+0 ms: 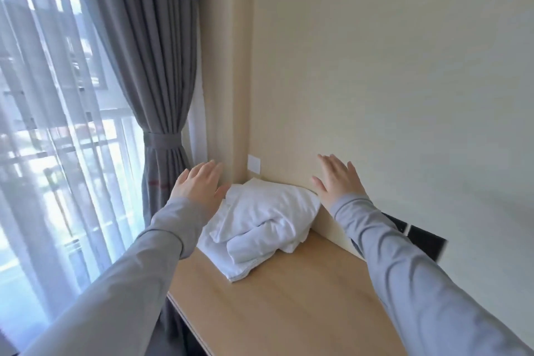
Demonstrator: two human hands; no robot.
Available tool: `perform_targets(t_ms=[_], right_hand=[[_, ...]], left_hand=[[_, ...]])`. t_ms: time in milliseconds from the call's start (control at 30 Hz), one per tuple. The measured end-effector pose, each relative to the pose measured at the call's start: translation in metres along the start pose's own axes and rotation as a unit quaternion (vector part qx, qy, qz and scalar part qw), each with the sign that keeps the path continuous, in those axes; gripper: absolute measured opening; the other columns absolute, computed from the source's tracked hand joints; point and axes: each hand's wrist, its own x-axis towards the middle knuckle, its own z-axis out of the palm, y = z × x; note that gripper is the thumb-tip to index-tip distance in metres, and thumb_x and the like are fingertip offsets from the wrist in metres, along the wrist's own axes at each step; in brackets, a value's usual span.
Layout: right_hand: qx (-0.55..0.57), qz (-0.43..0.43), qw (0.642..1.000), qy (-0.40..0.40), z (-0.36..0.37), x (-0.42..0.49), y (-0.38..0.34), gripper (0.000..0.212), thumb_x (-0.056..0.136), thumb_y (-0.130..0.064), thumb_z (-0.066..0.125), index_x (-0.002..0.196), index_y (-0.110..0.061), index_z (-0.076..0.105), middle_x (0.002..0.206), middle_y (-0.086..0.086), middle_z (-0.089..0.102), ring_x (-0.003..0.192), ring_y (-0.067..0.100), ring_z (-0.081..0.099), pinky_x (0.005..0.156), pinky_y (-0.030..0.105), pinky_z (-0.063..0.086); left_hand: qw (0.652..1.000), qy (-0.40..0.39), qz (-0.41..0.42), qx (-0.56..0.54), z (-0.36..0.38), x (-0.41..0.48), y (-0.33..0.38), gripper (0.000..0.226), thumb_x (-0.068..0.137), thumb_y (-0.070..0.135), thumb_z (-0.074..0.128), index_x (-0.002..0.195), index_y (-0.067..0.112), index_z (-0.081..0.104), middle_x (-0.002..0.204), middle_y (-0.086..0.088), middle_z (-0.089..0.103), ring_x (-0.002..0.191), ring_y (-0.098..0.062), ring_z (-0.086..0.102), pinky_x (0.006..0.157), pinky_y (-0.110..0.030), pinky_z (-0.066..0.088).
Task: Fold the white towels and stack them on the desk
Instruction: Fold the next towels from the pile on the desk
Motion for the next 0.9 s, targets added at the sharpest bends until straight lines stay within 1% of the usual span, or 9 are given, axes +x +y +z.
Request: perform_targets(t_ms=[100,200,400,500,600,733,800,900], right_hand=[[0.005,-0.006,1.0,0.004,0.007,0.026,-0.023,0.052,0.097,-0.03,0.038,0.144,-0.01,0.027,0.148,0.008,0.035,0.141,0.021,0.024,0.115,0.041,0.015],[0.032,-0.015,0.999,0.004,0.03,0.056,-0.047,0.052,0.097,-0.029,0.041,0.143,-0.01,0.029,0.148,0.008,0.035,0.141,0.021,0.024,0.114,0.04,0.014],[0.107,0.012,0.994,0.009,0.111,0.115,-0.063,0.052,0.095,-0.025,0.047,0.142,-0.008,0.033,0.145,0.011,0.038,0.137,0.025,0.032,0.113,0.039,0.016],[0.15,0.046,0.988,0.004,0.154,0.146,-0.064,0.052,0.093,-0.022,0.051,0.14,-0.006,0.037,0.142,0.015,0.042,0.133,0.029,0.037,0.109,0.039,0.02],[0.165,0.07,0.983,-0.024,0.188,0.166,-0.061,0.052,0.093,-0.022,0.052,0.14,-0.004,0.037,0.138,0.016,0.045,0.128,0.031,0.041,0.107,0.04,0.027],[0.19,0.119,0.973,-0.05,0.219,0.168,-0.046,0.054,0.092,-0.022,0.053,0.141,-0.006,0.035,0.138,0.016,0.045,0.129,0.03,0.04,0.109,0.037,0.028],[0.201,0.162,0.963,-0.074,0.234,0.16,-0.033,0.055,0.093,-0.025,0.051,0.143,-0.009,0.032,0.143,0.014,0.04,0.133,0.028,0.036,0.111,0.035,0.026],[0.217,0.248,0.938,-0.108,0.259,0.139,-0.008,0.057,0.095,-0.029,0.048,0.145,-0.011,0.028,0.147,0.011,0.036,0.135,0.025,0.033,0.11,0.032,0.027]], left_hand=[[1.0,0.006,-0.02,-0.009,0.003,0.008,-0.034,0.058,0.099,0.048,0.027,0.15,0.021,0.018,0.157,0.003,0.02,0.144,-0.016,0.016,0.117,-0.033,0.013],[0.999,0.024,-0.028,-0.02,0.019,0.026,-0.067,0.057,0.099,0.048,0.028,0.149,0.021,0.021,0.156,0.003,0.024,0.143,-0.016,0.019,0.116,-0.033,0.016],[1.0,0.007,-0.016,-0.022,0.074,0.076,-0.118,0.057,0.099,0.048,0.027,0.149,0.022,0.021,0.155,0.004,0.026,0.143,-0.015,0.022,0.115,-0.033,0.019],[0.999,-0.023,-0.016,-0.029,0.102,0.114,-0.141,0.057,0.099,0.048,0.028,0.149,0.022,0.022,0.154,0.004,0.027,0.142,-0.015,0.023,0.115,-0.034,0.022],[0.997,-0.049,-0.014,-0.052,0.131,0.15,-0.154,0.056,0.099,0.046,0.03,0.149,0.022,0.024,0.154,0.004,0.029,0.142,-0.015,0.024,0.114,-0.035,0.022],[0.989,-0.086,-0.031,-0.118,0.171,0.182,-0.154,0.054,0.099,0.044,0.033,0.148,0.022,0.027,0.152,0.005,0.032,0.14,-0.017,0.028,0.113,-0.037,0.027],[0.981,-0.117,-0.034,-0.15,0.194,0.194,-0.151,0.054,0.099,0.042,0.035,0.148,0.021,0.027,0.152,0.004,0.032,0.138,-0.018,0.031,0.111,-0.037,0.03],[0.961,-0.157,-0.052,-0.22,0.233,0.21,-0.147,0.053,0.098,0.041,0.039,0.147,0.022,0.03,0.15,0.004,0.034,0.135,-0.018,0.036,0.108,-0.034,0.033]])
